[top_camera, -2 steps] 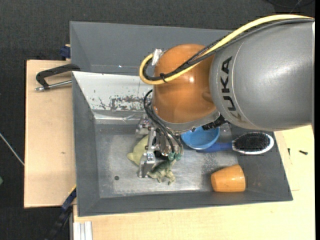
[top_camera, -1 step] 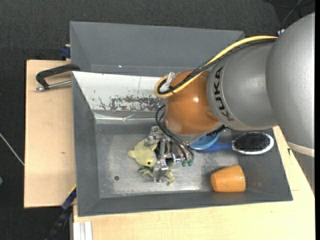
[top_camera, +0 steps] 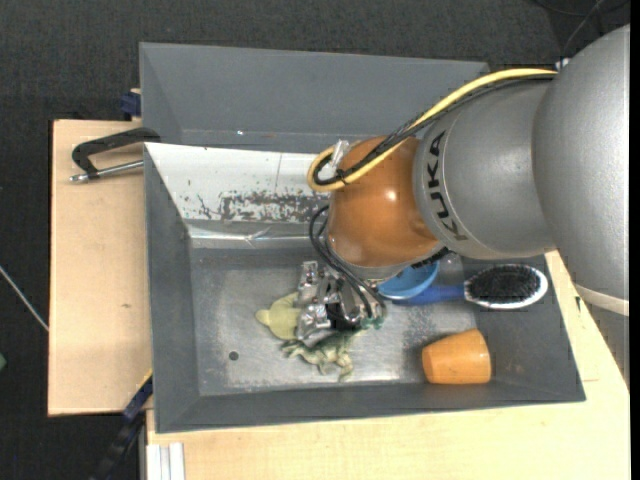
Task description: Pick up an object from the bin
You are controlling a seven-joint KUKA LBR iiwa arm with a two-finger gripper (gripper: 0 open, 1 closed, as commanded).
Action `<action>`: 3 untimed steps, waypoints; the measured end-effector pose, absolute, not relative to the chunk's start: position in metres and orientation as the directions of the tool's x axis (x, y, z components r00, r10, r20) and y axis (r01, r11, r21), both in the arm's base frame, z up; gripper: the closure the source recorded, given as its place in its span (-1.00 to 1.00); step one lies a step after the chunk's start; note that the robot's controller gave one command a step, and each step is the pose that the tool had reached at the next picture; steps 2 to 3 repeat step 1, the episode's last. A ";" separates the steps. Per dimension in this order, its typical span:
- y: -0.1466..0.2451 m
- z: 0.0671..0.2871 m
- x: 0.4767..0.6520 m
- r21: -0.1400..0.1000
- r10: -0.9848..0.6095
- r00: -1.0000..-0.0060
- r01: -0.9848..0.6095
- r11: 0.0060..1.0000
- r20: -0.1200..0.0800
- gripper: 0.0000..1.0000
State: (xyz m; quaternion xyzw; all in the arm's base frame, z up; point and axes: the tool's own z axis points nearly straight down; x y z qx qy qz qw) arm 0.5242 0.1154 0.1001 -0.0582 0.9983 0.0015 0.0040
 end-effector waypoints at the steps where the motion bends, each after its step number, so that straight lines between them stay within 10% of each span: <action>1: 0.116 0.239 0.528 0.002 -0.103 -0.995 -0.103 0.995 -0.015 1.00; 3: 0.116 0.239 0.528 0.002 -0.103 -0.995 -0.103 0.995 -0.015 1.00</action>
Offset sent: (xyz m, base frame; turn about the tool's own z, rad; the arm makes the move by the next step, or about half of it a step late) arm 0.0011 -0.0011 0.1323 0.0143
